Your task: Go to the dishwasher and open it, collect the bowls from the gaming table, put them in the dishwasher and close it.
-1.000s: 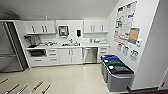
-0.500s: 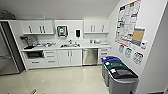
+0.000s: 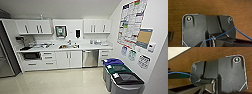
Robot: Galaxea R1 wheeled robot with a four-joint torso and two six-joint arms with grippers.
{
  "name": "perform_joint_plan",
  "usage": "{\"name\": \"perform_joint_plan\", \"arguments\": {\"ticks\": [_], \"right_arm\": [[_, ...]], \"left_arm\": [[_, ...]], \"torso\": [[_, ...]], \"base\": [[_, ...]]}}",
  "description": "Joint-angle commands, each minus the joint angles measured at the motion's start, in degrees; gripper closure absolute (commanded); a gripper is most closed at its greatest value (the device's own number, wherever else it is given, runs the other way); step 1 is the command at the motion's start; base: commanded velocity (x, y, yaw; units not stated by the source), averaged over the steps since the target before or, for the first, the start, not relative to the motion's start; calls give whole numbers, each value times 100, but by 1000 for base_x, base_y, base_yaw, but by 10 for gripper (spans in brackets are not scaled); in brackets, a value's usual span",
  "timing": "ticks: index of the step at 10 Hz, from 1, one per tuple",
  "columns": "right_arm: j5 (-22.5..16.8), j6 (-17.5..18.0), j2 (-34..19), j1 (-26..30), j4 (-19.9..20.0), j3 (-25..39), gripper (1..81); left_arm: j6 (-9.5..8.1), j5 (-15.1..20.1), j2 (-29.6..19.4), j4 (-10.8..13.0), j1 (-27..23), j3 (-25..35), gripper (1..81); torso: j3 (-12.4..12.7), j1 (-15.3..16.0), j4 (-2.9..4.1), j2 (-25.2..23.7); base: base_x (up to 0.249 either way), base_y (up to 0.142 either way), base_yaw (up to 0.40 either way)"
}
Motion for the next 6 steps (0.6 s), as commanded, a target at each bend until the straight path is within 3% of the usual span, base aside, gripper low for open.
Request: {"name": "perform_joint_plan", "arguments": {"ticks": [1,6], "right_arm": [[-289,-16,-83,331,51,60,10],[-281,-16,-74,340,69,86,10]], "left_arm": [[28,278,-109,47,-313,52,10],[28,279,-101,55,-313,52,10]], "torso": [[0,0,0,0],[0,6,0,2]], "base": [[277,0,0],[269,0,0]]}}
